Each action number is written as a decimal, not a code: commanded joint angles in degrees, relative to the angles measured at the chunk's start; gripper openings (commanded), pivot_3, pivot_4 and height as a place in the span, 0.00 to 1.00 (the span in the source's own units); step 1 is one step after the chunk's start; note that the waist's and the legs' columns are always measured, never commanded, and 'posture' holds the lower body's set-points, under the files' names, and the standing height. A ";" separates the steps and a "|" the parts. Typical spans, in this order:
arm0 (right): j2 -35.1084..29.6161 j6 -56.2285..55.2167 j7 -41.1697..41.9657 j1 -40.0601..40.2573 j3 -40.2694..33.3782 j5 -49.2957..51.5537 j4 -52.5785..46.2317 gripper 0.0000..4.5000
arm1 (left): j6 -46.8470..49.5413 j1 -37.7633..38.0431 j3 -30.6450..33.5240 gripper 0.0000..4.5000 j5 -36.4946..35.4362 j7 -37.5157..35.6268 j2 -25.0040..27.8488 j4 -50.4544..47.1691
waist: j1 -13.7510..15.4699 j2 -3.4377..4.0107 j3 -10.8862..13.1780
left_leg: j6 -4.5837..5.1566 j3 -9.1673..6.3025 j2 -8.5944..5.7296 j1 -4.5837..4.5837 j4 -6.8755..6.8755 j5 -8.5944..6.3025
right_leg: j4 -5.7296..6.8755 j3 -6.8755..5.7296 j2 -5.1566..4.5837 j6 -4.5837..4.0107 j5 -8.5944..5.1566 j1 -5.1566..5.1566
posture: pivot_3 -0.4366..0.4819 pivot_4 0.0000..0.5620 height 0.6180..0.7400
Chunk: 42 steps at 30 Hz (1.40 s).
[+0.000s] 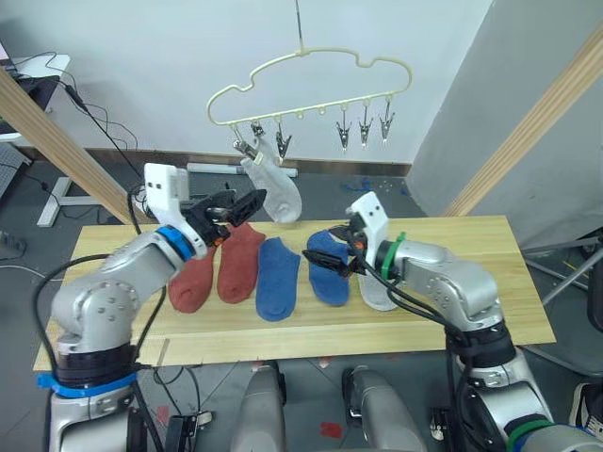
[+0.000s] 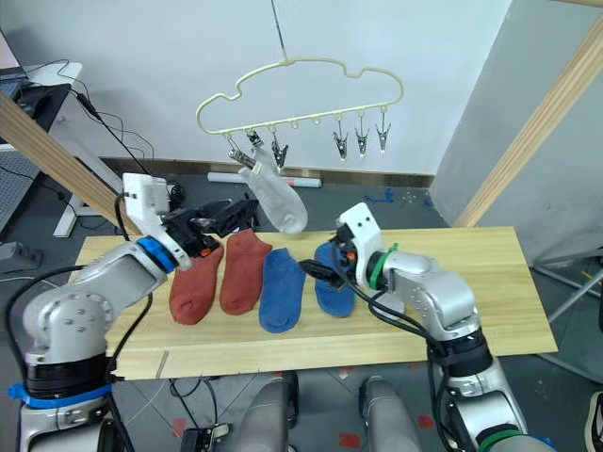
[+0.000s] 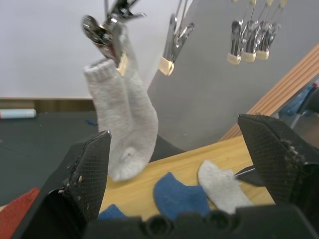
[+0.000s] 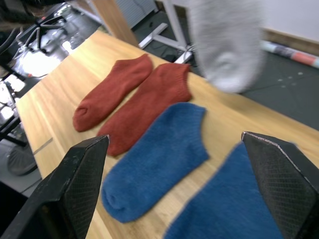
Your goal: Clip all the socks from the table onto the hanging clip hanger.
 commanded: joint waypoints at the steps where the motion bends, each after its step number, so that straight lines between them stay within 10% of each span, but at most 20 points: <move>1: 0.09 0.94 -0.86 0.50 -3.10 2.91 -5.55 0.99 | -9.91 -1.40 -5.65 1.00 11.98 -3.08 -0.90 -1.26 | 0.07 0.00 0.00 | 0.00 -0.01 0.01 0.00 0.00 0.00 | 0.00 0.00 0.02 0.00 0.00 0.00 | 0.50 0.49 1.00; 16: 0.70 3.22 -3.97 3.52 -7.89 11.03 -14.36 0.99 | -37.73 -12.40 -9.76 1.00 34.90 -5.27 -14.38 23.94 | -0.14 -0.01 -0.02 | 0.04 -0.01 -0.02 -0.13 0.26 0.00 | 0.06 -0.02 0.05 0.02 0.01 -0.01 | 0.42 0.49 1.00; 30: 0.39 3.53 -7.97 4.07 -8.97 13.01 -15.10 0.99 | -49.71 -25.24 -5.80 1.00 38.75 -5.17 -18.52 44.08 | -1.34 -0.01 -0.02 | 0.10 -0.07 -0.01 -0.34 0.80 0.00 | 0.10 -0.02 0.12 0.30 0.20 0.03 | 0.40 0.48 1.00; 42: 0.70 2.90 -9.51 4.19 -9.06 13.40 -14.54 0.99 | -42.75 -23.03 -8.04 1.00 35.36 -17.64 -19.55 39.41 | -1.42 -0.01 -0.02 | 0.10 -0.06 -0.01 -0.35 0.83 0.01 | 0.15 0.00 0.11 0.30 0.21 0.02 | 0.40 0.49 1.00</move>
